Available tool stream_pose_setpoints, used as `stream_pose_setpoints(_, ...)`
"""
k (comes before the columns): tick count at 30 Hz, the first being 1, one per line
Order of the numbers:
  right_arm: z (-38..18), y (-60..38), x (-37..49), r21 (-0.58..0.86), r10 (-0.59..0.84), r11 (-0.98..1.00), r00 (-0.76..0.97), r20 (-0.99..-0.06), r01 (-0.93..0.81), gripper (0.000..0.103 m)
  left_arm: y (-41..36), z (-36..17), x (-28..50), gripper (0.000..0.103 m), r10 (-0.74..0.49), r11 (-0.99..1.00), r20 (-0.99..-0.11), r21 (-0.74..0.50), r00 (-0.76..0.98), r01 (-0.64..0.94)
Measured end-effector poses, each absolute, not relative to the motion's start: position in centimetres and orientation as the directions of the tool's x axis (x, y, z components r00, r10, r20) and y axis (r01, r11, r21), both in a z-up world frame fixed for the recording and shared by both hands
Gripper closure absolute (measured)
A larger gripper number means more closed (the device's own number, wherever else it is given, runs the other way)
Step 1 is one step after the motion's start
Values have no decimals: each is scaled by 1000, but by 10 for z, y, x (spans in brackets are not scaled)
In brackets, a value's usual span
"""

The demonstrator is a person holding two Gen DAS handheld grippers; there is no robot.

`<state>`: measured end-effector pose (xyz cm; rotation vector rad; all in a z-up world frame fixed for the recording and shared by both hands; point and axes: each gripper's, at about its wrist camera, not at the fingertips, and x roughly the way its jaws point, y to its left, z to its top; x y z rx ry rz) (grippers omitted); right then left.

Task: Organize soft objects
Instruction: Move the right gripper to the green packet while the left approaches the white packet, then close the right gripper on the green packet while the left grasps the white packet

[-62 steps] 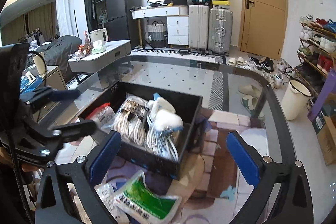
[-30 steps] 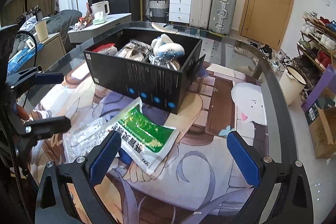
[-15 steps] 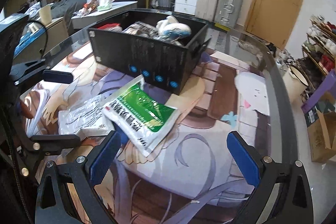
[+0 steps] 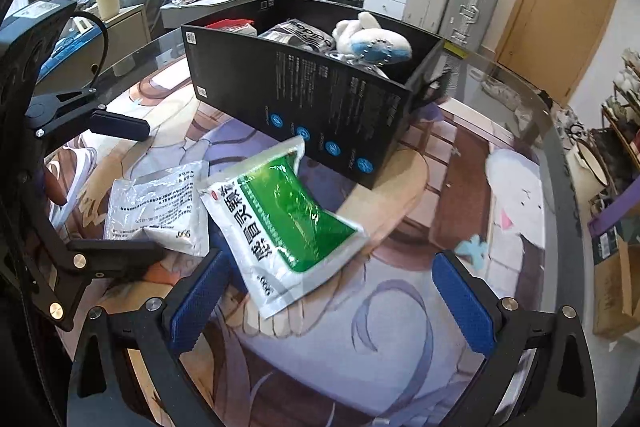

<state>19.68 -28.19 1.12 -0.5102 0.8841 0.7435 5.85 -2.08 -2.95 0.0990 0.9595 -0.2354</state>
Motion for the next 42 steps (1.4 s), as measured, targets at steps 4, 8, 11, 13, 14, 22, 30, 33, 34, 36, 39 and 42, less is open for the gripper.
stream_pose_setpoints(4, 10, -274, 206, -56, 388, 630, 376, -842, -775, 1, -11, -29, 59, 0, -150, 972, -820, -21, 552, 233)
stream_pose_setpoints(8, 8, -264, 210, -29, 409, 607, 343, -846, -794, 1, -2, -29, 60, 0, -145, 975, -819, -22, 555, 223)
stream_pose_setpoints(11, 7, -256, 210, -12, 424, 586, 319, -848, -811, 1, 2, -29, 60, 0, -147, 974, -817, -21, 557, 225)
stream_pose_setpoints(13, 7, -251, 211, -4, 434, 574, 309, -846, -819, 1, 5, -29, 60, 0, -147, 974, -816, -22, 559, 224)
stream_pose_setpoints(14, 6, -251, 208, -1, 440, 569, 305, -845, -822, 1, 6, -29, 61, 0, -147, 975, -815, -23, 561, 222)
stream_pose_setpoints(22, 9, -243, 200, 13, 473, 545, 295, -830, -838, 23, 6, -29, 62, 0, -149, 975, -811, -24, 566, 222)
stream_pose_setpoints(30, 11, -248, 187, 15, 476, 585, 327, -816, -811, 52, 7, -29, 62, 0, -148, 975, -810, -24, 568, 220)
stream_pose_setpoints(33, 12, -252, 182, 17, 468, 614, 346, -813, -789, 59, 7, -29, 62, 0, -148, 975, -810, -24, 568, 220)
stream_pose_setpoints(34, 12, -255, 180, 22, 466, 624, 349, -813, -781, 61, 7, -29, 62, 0, -148, 975, -810, -24, 568, 219)
stream_pose_setpoints(36, 13, -258, 176, 40, 459, 662, 362, -811, -748, 65, 7, -29, 62, 0, -148, 975, -810, -24, 567, 220)
stream_pose_setpoints(39, 14, -261, 170, 35, 442, 687, 379, -813, -726, 67, 7, -29, 62, 0, -152, 973, -810, -24, 566, 228)
stream_pose_setpoints(42, 15, -264, 165, 45, 444, 701, 386, -809, -711, 68, 3, -28, 60, 2, -171, 966, -809, -25, 563, 257)
